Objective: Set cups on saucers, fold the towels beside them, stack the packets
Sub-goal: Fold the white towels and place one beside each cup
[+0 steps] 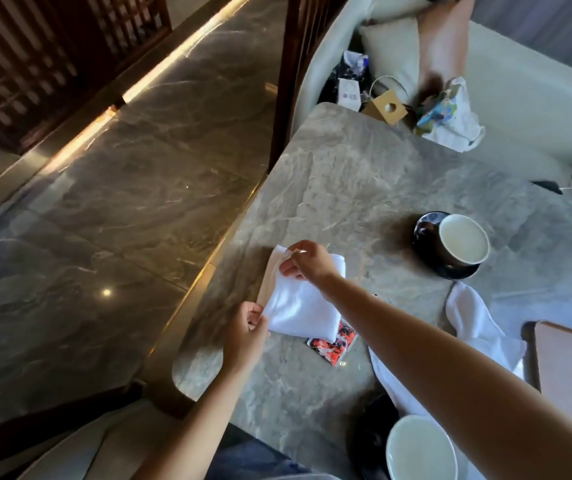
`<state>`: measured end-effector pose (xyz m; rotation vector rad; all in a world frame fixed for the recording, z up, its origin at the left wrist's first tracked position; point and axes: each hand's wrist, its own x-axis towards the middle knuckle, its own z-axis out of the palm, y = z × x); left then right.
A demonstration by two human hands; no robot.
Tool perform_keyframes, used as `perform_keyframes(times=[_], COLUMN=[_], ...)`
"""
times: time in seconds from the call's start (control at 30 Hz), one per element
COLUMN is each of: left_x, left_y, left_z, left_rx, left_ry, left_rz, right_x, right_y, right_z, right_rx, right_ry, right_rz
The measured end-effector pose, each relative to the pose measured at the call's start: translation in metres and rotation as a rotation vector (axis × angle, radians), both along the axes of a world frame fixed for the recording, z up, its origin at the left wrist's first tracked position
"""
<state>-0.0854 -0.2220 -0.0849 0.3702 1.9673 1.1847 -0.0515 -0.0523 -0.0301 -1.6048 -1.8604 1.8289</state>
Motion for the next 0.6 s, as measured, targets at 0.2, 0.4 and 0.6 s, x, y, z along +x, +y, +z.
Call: perform_keyframes(times=[0.2, 0.4, 0.6], left_x=[-0.005, -0.011, -0.019], left_y=[0.000, 0.000, -0.002], left_z=[-0.004, -0.001, 0.003], left_rx=[-0.019, -0.050, -0.112], left_ry=[0.026, 0.062, 0.082], left_rz=[0.013, -0.027, -0.105], right_x=[-0.010, -0.009, -0.006], right_y=[0.000, -0.001, -0.003], right_z=[-0.013, -0.010, -0.008], right_rx=[-0.032, -0.019, 0.043], right_ry=[0.008, 0.020, 0.050], right_rz=[-0.030, 0.010, 0.102])
